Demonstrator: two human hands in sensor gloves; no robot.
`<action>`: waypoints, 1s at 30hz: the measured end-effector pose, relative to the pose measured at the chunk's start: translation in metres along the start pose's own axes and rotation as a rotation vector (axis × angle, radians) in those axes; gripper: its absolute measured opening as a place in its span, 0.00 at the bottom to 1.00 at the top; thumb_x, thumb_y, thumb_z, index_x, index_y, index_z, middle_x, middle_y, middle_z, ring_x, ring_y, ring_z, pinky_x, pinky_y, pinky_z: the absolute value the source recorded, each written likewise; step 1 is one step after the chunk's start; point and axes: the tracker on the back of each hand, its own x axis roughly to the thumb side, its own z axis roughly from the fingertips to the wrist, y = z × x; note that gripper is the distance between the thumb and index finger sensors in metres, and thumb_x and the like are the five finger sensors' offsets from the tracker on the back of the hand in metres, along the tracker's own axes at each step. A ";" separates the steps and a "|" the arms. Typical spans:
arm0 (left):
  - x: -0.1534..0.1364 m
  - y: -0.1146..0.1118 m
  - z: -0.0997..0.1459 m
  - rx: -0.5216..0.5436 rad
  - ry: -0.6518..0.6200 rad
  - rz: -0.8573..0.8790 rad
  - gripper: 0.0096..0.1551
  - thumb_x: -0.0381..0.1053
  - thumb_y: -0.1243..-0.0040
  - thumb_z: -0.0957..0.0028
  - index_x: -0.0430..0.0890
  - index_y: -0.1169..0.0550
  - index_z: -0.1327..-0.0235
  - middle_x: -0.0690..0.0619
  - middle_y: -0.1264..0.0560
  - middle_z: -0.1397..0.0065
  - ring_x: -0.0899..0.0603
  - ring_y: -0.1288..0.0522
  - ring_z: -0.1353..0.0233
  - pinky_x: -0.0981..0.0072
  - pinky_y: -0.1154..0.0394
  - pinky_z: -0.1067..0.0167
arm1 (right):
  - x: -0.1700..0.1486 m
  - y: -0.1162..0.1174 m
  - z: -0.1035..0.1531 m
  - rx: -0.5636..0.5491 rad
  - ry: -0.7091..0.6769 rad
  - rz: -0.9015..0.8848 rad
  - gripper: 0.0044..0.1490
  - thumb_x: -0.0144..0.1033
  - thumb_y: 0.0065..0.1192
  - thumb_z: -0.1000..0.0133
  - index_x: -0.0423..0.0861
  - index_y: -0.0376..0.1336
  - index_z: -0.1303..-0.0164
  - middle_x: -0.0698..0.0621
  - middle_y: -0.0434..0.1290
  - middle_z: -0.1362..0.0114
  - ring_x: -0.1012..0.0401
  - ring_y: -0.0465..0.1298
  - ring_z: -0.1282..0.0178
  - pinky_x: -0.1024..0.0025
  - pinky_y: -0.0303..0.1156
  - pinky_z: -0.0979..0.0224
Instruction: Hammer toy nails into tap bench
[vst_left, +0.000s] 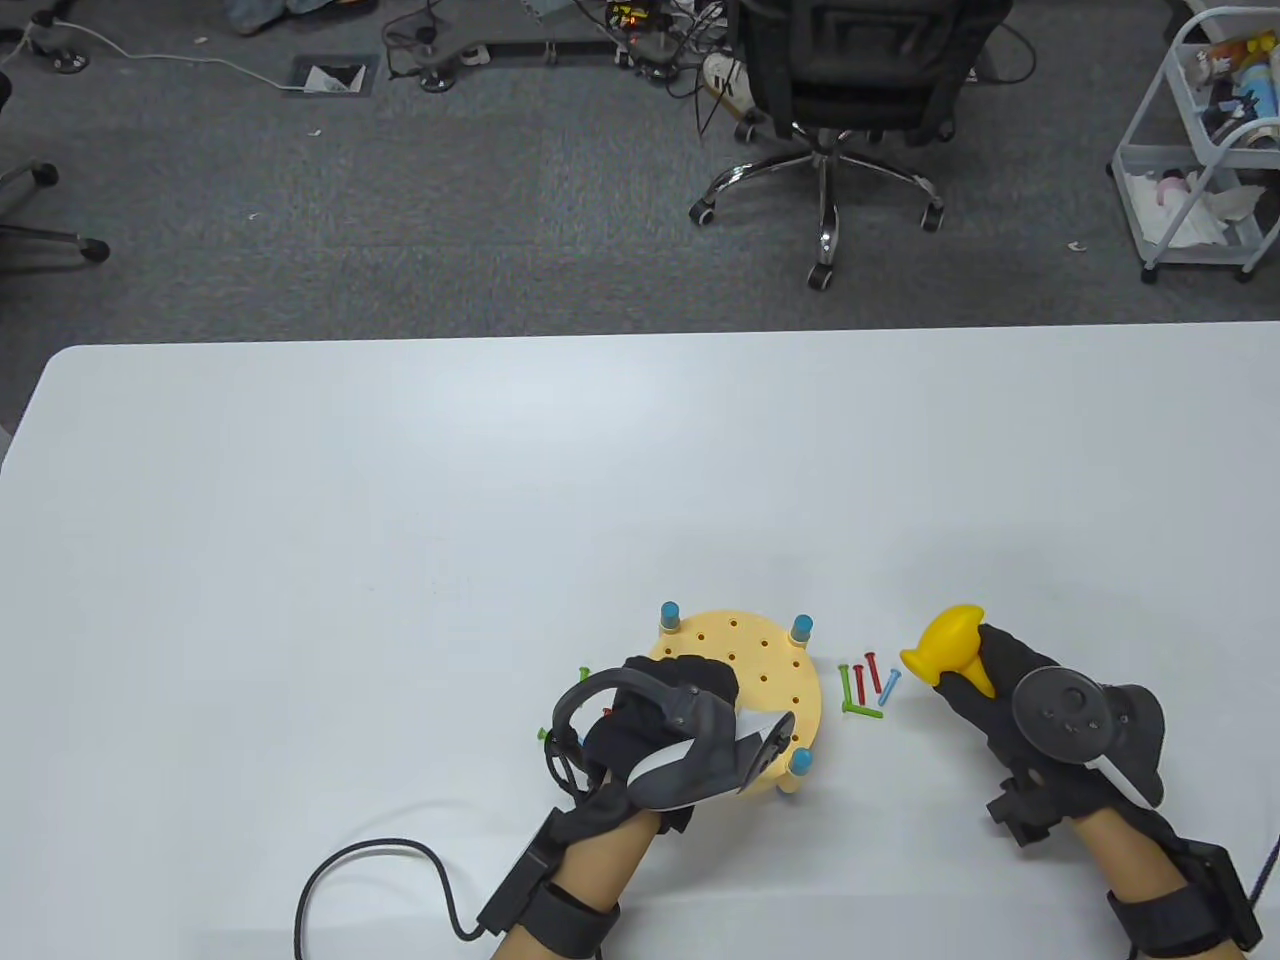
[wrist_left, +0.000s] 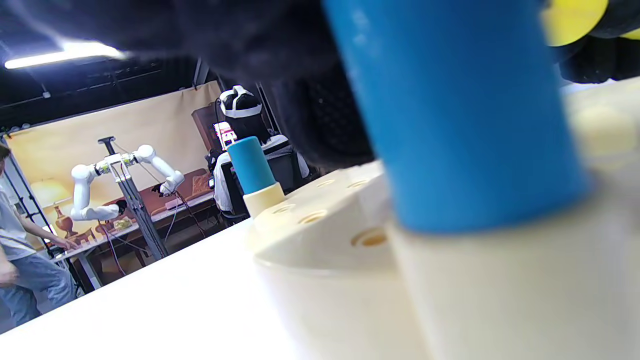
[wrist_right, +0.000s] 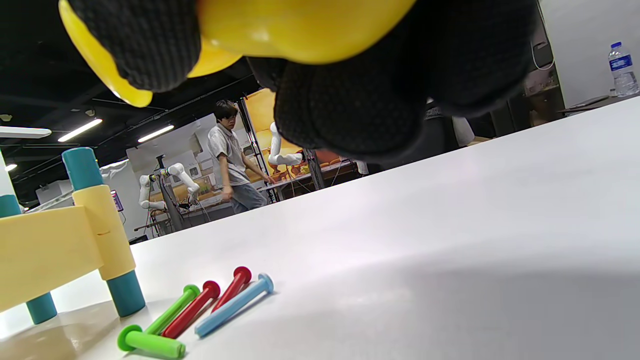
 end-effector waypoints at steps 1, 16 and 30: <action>-0.001 -0.001 0.000 -0.006 -0.001 0.018 0.22 0.55 0.35 0.61 0.49 0.17 0.55 0.49 0.11 0.63 0.55 0.20 0.81 0.61 0.19 0.73 | 0.000 0.000 0.000 -0.001 0.001 -0.001 0.40 0.59 0.55 0.52 0.45 0.61 0.35 0.47 0.78 0.43 0.58 0.83 0.54 0.55 0.76 0.41; -0.033 0.020 0.039 0.182 0.114 0.065 0.32 0.64 0.43 0.60 0.51 0.19 0.46 0.47 0.13 0.48 0.53 0.18 0.71 0.58 0.20 0.66 | 0.004 -0.003 0.003 -0.033 -0.013 -0.018 0.41 0.58 0.57 0.53 0.45 0.61 0.35 0.47 0.78 0.43 0.57 0.82 0.54 0.55 0.76 0.41; -0.043 -0.041 0.062 0.024 0.052 0.401 0.32 0.61 0.34 0.63 0.50 0.22 0.46 0.46 0.17 0.51 0.52 0.18 0.66 0.57 0.20 0.62 | 0.126 -0.012 0.009 0.072 -0.348 0.218 0.42 0.53 0.52 0.46 0.44 0.53 0.25 0.44 0.68 0.32 0.52 0.75 0.43 0.54 0.71 0.37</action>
